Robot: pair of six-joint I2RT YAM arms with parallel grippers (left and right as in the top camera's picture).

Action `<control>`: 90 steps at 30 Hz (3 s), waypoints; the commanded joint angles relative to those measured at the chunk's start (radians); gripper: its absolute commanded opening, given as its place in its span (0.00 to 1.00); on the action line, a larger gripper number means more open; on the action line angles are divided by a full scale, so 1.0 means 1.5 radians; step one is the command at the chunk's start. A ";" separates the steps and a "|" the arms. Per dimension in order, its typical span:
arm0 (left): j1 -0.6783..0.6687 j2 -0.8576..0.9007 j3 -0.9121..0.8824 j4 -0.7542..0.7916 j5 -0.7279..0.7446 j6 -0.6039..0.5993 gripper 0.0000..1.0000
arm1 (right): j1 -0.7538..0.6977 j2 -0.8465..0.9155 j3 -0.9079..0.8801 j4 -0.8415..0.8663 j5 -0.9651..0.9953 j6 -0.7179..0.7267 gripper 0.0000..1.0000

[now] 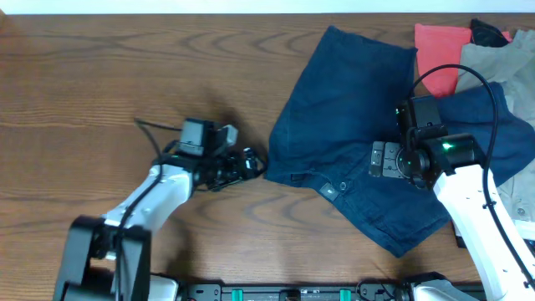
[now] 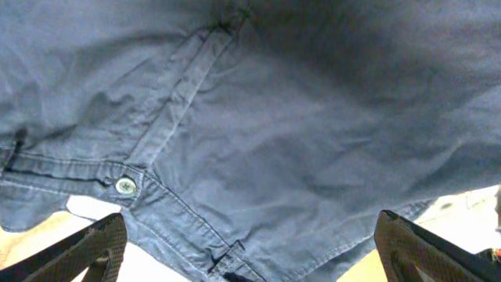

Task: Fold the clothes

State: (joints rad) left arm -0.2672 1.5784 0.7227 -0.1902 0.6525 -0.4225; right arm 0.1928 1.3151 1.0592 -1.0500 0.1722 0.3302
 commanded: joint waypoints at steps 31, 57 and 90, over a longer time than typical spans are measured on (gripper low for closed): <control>0.146 0.056 0.032 0.127 -0.043 -0.054 0.06 | -0.008 -0.003 0.004 -0.024 0.015 0.009 0.99; 0.269 0.011 0.120 -0.488 -0.059 -0.016 0.98 | -0.024 -0.003 0.004 0.015 -0.041 0.093 0.99; -0.344 -0.152 0.103 -0.552 -0.400 -0.908 0.98 | -0.074 -0.003 0.004 0.001 -0.043 0.123 0.99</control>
State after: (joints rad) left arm -0.7513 1.3380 0.8925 -1.0199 0.1184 -1.5581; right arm 0.0956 1.3151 1.0592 -1.0477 0.1040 0.4973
